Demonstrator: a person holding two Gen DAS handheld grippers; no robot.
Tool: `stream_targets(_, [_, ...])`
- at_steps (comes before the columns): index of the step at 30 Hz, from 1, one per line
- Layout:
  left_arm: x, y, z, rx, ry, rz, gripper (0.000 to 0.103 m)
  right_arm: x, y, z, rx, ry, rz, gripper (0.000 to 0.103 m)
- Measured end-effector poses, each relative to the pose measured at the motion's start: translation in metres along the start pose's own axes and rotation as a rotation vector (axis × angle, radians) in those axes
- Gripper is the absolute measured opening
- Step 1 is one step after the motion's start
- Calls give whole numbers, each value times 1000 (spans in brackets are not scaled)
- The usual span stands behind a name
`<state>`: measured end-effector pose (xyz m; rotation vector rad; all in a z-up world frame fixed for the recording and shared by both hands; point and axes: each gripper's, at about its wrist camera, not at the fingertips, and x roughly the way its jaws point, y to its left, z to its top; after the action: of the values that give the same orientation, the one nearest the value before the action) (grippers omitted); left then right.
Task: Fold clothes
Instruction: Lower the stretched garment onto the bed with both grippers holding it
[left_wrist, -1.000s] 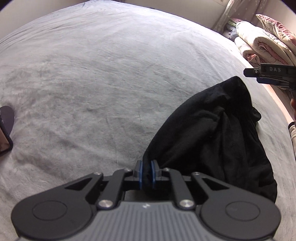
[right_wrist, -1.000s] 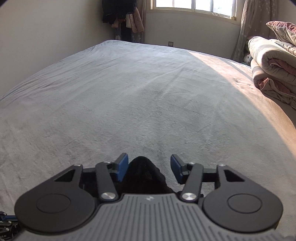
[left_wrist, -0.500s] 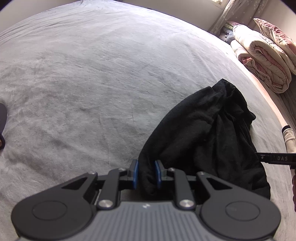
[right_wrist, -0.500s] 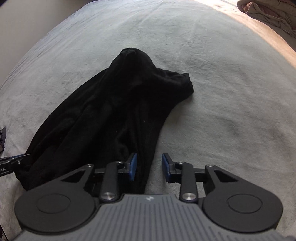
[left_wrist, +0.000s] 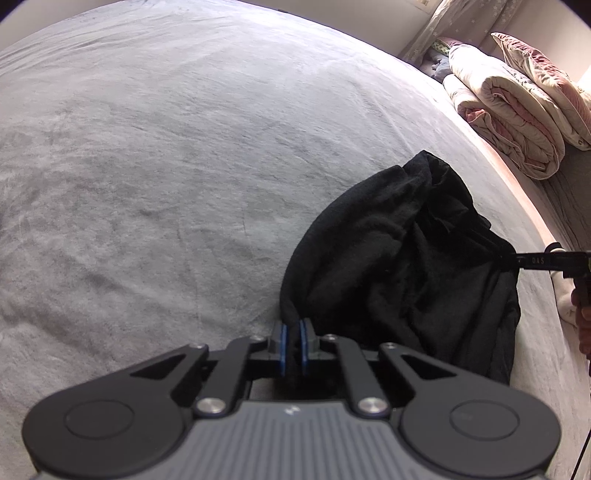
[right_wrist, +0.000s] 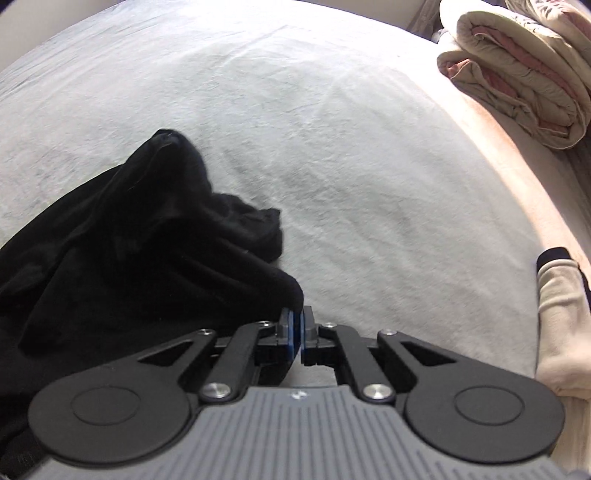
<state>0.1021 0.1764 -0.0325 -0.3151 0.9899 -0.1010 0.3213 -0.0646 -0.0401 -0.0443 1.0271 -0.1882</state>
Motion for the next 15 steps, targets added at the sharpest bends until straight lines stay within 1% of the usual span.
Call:
stream_targets(8, [1, 2, 1, -8, 6, -12, 7, 18, -27, 39, 8, -71, -173, 3])
stream_targets(11, [2, 2, 2, -8, 8, -16, 7, 25, -27, 44, 23, -73, -186, 3])
stream_targets(13, [3, 2, 2, -6, 9, -17, 7, 30, -26, 44, 33, -72, -177, 3])
stream_targets(15, [3, 2, 2, -4, 10, -16, 7, 33, -24, 42, 45, -65, -168, 7])
